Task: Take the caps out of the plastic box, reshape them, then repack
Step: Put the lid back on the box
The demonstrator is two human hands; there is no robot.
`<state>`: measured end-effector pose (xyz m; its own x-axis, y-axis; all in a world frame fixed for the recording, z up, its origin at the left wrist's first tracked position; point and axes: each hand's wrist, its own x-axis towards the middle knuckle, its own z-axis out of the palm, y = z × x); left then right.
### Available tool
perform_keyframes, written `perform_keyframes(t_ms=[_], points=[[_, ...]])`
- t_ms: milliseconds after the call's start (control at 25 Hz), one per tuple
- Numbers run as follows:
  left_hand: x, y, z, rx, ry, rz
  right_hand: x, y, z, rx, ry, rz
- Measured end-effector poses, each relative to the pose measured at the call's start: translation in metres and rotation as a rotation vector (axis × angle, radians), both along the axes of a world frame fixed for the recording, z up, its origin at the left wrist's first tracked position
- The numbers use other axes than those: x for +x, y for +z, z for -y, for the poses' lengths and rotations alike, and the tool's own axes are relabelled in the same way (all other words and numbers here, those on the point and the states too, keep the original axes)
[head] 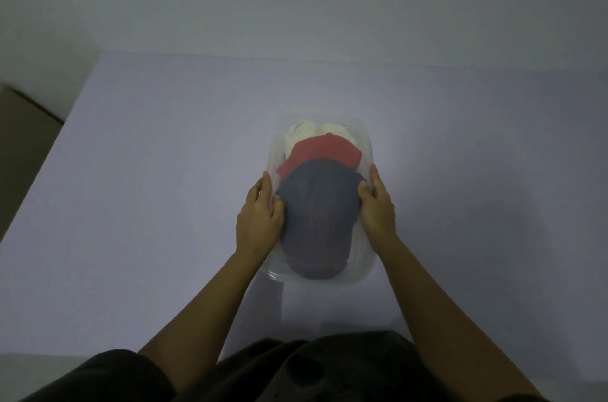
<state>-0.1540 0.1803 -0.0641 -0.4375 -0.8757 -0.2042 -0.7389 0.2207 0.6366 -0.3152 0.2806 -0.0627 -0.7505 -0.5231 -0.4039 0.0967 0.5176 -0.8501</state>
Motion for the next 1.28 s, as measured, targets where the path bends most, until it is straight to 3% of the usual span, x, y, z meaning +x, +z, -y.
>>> perform_keyframes(t_ms=[240,520,720,840,960,1280], points=[[-0.002,0.006,-0.001,-0.049,-0.026,0.033,0.001,-0.006,0.0,0.036,0.001,-0.047],[-0.002,-0.007,-0.002,-0.077,-0.03,0.073,0.004,-0.022,0.003,0.115,-0.008,-0.241],[0.0,-0.004,-0.003,0.019,0.018,0.02,0.003,-0.024,0.0,0.091,-0.026,-0.216],[0.008,0.004,-0.002,0.119,0.034,-0.115,0.006,-0.022,-0.002,0.064,-0.016,-0.115],[0.015,0.008,0.007,0.116,0.006,-0.103,-0.002,-0.016,-0.005,0.004,0.045,0.074],[-0.007,0.045,0.049,0.171,-0.414,-0.076,-0.095,0.029,-0.029,-0.072,-0.043,0.479]])
